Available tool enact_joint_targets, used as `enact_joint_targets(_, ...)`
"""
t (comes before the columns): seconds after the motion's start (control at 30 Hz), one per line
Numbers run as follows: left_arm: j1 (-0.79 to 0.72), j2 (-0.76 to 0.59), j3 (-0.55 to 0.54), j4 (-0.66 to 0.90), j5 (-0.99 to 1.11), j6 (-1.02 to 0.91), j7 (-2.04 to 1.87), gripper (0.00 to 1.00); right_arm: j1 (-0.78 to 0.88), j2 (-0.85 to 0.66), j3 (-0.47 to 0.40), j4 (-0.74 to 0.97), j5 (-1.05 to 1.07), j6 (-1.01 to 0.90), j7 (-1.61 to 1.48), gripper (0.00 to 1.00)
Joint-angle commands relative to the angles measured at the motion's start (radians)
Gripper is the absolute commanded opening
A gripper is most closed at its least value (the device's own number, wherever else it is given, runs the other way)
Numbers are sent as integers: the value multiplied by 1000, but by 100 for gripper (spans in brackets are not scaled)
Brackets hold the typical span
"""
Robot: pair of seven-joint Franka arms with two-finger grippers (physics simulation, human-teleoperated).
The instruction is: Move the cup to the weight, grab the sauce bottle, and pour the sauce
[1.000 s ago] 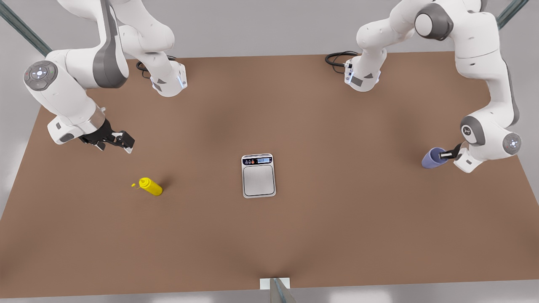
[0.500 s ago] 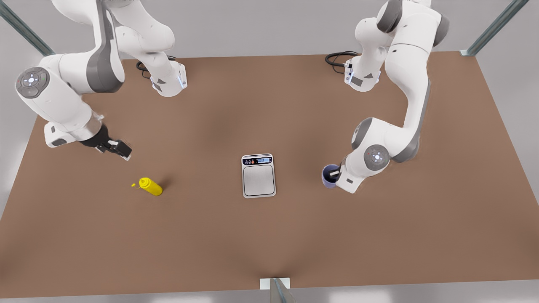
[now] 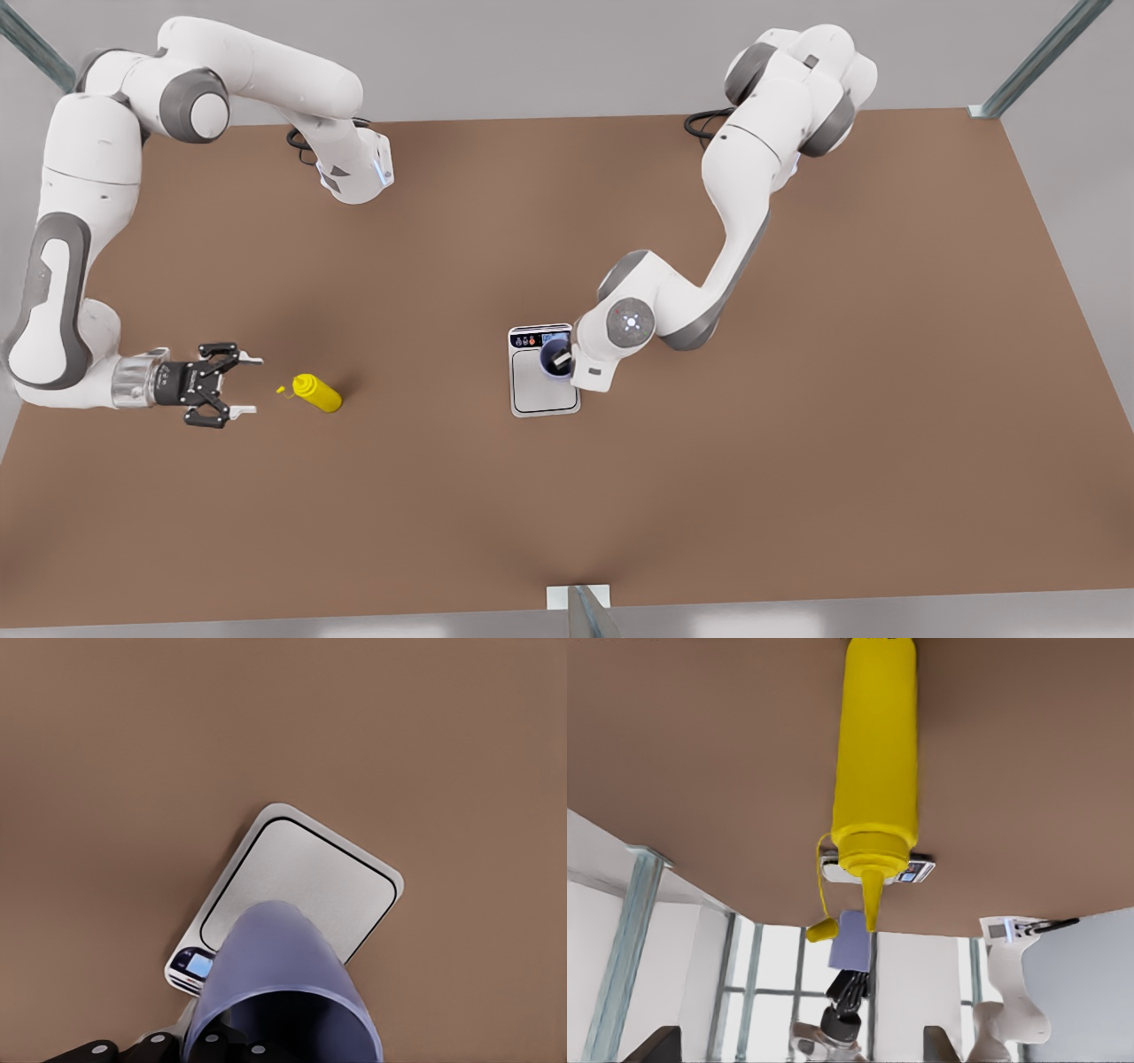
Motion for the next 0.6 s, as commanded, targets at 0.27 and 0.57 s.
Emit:
enact_joint_targets(0.27, 0, 45, 6, -3, -37, 51, 12, 22, -17, 167, 29, -69, 107, -5, -184, 100)
enact_joint_targets(0.57, 0, 54, 8, -2, -35, 72, 21, 45, -7, 200, 89, -64, 142, 38, -210, 98)
